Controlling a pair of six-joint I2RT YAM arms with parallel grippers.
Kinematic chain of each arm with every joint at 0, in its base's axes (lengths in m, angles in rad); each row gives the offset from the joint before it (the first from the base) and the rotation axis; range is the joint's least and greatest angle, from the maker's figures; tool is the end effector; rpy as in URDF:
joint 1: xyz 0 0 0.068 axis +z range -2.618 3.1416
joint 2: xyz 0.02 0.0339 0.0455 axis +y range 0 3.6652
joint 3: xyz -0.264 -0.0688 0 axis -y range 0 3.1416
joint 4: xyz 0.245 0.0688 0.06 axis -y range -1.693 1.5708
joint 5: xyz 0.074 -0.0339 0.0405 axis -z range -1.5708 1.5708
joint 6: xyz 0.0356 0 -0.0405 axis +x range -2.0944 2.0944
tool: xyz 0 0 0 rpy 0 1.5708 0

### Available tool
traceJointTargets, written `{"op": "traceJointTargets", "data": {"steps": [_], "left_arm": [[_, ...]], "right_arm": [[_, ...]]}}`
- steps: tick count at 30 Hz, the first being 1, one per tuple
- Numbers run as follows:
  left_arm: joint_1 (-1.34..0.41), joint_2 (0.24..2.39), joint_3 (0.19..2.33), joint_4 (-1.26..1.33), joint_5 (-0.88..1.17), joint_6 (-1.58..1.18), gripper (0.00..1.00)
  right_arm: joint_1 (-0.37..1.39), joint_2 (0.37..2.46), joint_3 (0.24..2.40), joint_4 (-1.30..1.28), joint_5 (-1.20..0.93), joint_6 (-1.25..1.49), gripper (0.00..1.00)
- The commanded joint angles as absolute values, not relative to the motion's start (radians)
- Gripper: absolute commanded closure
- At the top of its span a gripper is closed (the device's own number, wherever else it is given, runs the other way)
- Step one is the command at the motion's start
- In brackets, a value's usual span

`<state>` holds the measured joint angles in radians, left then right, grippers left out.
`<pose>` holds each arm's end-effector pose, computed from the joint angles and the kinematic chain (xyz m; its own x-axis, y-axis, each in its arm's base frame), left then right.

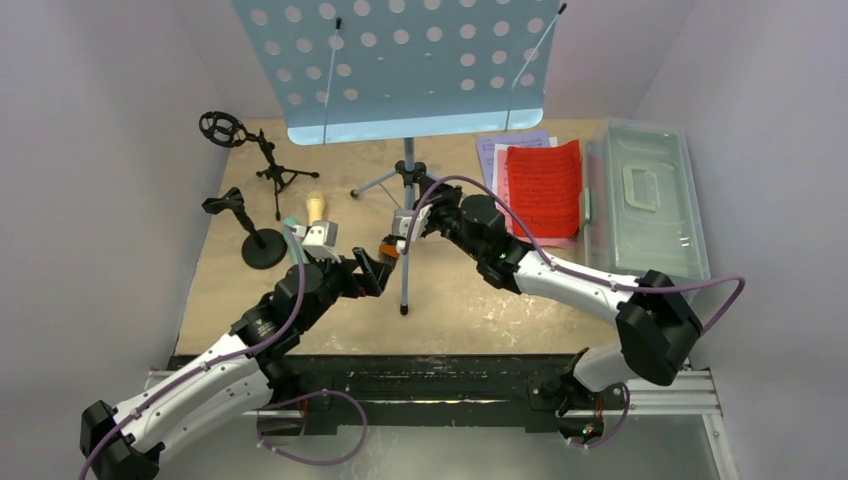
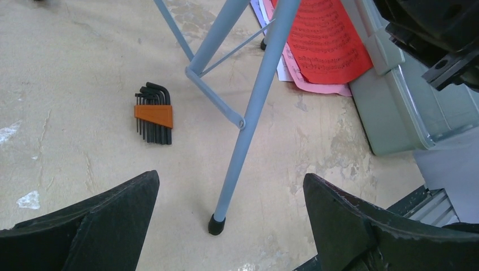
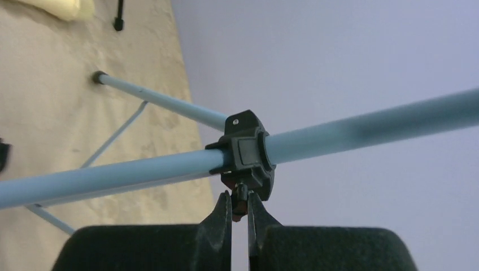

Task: Pack up the instrument practice props
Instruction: Unscrew the knob on the music stand.

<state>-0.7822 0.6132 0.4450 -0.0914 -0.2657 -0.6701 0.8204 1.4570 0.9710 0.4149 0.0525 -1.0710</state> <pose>0.1204 -0.1064 0.2558 -0.4533 -0.3944 -0.7994 0.2789 0.7890 -0.5474 0.2359 0.2503 0.3066 0.5865 -0.6562 -0.4748 -0.3755 0.2991 -0.8772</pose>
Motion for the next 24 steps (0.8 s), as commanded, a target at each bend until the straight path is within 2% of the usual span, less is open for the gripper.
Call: {"op": "traceJointTargets", "data": {"steps": [1,3,5,12,16,20,22,24], "left_arm": [[-0.787,0.627,0.448,-0.057,-0.259,-0.672,0.0],[-0.787,0.63,0.446,-0.058,-0.258,-0.672,0.0],[-0.787,0.629,0.445,-0.057,-0.26,-0.671,0.0],[-0.788,0.635,0.458,-0.065,-0.254,-0.667,0.0],[-0.788,0.619,0.455,-0.077,-0.252,-0.673,0.0],[-0.787,0.614,0.446,-0.061,-0.248,-0.678,0.0],[-0.787,0.624,0.444,-0.052,-0.239,-0.682,0.0],[-0.787,0.637,0.444,-0.04,-0.226,-0.685,0.0]], "right_arm": [[0.83,1.46,0.867,0.587,0.235,-1.359,0.92],[0.837,1.451,0.878,0.539,0.22,-1.296,0.73],[0.837,1.437,0.906,0.454,0.195,-1.171,0.58],[0.83,1.332,0.958,0.184,0.015,-0.837,0.24],[0.771,1.248,0.956,0.03,-0.138,-0.703,0.14],[0.654,1.189,0.953,-0.095,-0.431,-0.541,0.09],[0.579,1.175,0.929,-0.053,-0.601,-0.381,0.05],[0.485,1.183,0.877,0.106,-0.818,-0.142,0.02]]}}
